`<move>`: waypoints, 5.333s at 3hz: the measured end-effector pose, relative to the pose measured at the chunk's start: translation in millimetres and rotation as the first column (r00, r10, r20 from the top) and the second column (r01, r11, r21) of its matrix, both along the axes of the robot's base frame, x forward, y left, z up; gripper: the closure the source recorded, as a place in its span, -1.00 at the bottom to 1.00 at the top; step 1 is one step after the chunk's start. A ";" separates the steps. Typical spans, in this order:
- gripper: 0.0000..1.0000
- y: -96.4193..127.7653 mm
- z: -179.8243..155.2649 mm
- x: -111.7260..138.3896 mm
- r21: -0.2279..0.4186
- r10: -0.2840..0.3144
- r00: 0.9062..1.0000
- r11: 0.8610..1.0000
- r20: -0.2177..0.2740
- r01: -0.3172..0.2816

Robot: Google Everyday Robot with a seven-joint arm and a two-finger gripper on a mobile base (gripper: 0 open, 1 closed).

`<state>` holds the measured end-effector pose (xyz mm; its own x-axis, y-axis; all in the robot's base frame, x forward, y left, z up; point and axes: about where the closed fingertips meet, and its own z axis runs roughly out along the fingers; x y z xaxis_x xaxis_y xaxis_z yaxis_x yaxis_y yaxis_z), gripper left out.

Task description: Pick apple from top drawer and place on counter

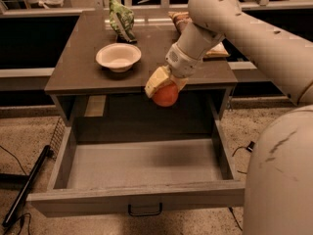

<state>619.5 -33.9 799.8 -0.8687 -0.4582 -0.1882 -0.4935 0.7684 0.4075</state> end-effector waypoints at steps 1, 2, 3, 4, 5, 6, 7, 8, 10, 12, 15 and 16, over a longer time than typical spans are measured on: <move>1.00 0.0 0.0 0.0 0.000 0.000 1.000 1.000 0.000 0.000; 1.00 0.0 0.0 0.0 0.000 0.000 1.000 1.000 0.000 0.000; 1.00 0.0 0.0 0.0 0.000 0.000 1.000 1.000 0.000 0.000; 1.00 0.0 0.0 0.0 0.000 0.000 1.000 1.000 0.000 0.000; 1.00 0.0 -0.1 0.0 0.000 0.000 1.000 1.000 0.000 0.000; 1.00 0.0 -0.1 0.0 0.000 0.000 1.000 1.000 0.000 0.000; 1.00 0.0 -0.1 0.0 0.000 0.000 1.000 1.000 0.000 0.000; 1.00 0.0 -0.1 0.0 0.000 0.000 1.000 1.000 0.000 0.000; 0.01 0.0 -0.1 0.0 0.000 0.000 1.000 1.000 0.000 0.000; 0.68 1.0 -0.1 -2.4 0.000 0.000 1.000 1.000 0.000 0.000; 1.00 -18.4 16.5 -17.7 -0.092 -0.005 0.989 0.996 0.145 0.019; 1.00 -42.0 22.5 -29.7 -0.259 -0.035 0.969 0.961 0.244 0.100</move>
Offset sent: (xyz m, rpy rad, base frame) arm -0.0229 0.0112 -0.0652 -0.7109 -0.6457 -0.2150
